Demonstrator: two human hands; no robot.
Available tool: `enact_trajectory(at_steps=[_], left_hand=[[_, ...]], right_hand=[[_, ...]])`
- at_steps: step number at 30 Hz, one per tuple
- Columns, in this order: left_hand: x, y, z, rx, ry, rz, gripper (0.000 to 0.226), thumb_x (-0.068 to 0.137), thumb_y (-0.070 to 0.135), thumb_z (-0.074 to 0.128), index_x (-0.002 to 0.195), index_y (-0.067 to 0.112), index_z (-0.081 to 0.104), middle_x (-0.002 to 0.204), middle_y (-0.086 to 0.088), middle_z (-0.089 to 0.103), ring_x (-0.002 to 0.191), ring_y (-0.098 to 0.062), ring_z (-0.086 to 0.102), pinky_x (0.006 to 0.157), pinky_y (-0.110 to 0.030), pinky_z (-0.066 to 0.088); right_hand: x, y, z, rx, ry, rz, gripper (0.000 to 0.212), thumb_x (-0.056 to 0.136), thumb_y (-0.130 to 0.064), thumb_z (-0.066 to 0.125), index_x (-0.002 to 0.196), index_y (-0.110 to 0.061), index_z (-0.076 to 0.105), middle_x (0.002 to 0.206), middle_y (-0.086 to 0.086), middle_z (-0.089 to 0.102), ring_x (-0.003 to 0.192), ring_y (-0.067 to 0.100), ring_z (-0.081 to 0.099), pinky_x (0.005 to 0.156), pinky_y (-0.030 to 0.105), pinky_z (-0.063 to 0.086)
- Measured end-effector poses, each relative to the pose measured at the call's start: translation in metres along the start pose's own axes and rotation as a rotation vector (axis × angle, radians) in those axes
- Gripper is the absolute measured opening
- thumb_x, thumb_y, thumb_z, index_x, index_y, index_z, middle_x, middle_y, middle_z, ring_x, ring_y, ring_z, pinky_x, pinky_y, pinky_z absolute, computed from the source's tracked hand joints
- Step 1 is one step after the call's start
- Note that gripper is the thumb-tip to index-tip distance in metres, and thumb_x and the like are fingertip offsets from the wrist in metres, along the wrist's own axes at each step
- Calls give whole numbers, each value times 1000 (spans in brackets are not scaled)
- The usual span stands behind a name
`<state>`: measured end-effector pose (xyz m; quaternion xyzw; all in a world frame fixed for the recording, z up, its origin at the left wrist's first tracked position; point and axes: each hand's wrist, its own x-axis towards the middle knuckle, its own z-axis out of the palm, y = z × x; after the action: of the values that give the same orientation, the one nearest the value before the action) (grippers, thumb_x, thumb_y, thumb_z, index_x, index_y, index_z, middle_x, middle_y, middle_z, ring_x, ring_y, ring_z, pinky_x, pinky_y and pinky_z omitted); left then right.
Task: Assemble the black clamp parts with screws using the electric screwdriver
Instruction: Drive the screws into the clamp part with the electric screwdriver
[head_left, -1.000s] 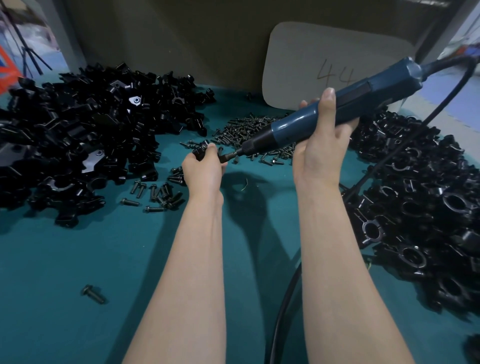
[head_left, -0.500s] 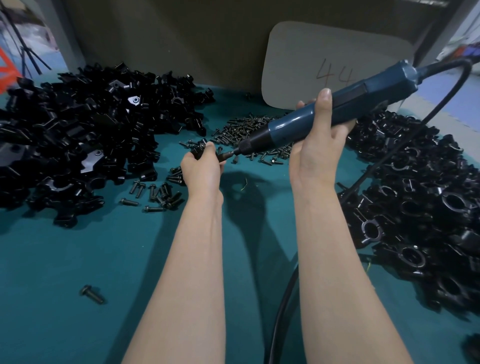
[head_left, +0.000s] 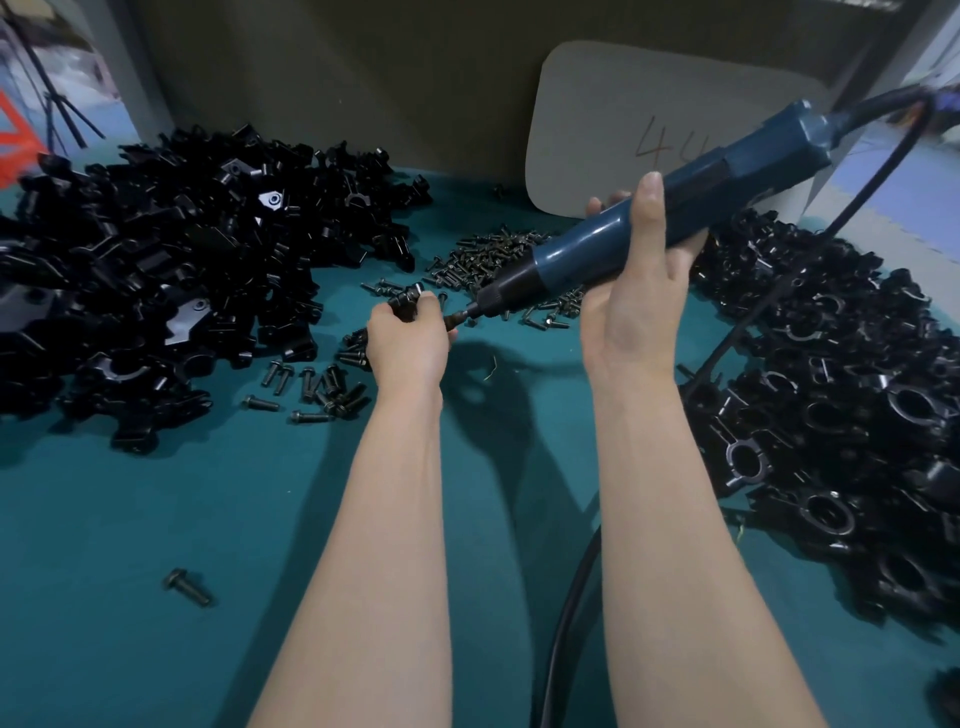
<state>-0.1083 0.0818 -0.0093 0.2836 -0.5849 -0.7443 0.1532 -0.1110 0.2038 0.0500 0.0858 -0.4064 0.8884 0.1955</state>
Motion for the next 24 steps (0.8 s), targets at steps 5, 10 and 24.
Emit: enact_trajectory(at_steps=[5,10,24], left_hand=[[4,2,-6,454,-172,-2,12,94,28,51,94,17,56,52,4,67,59,-16,72,64,-31,59],[-2,5,-6,623,-233,51,15,94,34,54,91,20,58,61,0,69,65,-18,73,74,-38,61],[-18,6,4,502,-228,476,55,96,24,59,144,41,38,143,4,46,120,-10,46,83,-5,22]], right_hand=[[2,-16,-10,85,-104,104,56,93,-21,52,142,-6,31,86,3,58,84,20,58,79,30,51],[1,-35,-13,96,-188,156,46,81,-24,65,123,-15,47,87,5,58,79,19,59,78,32,50],[17,12,-48,-978,62,449,98,83,-5,68,152,-25,1,137,13,45,107,30,55,95,44,48]])
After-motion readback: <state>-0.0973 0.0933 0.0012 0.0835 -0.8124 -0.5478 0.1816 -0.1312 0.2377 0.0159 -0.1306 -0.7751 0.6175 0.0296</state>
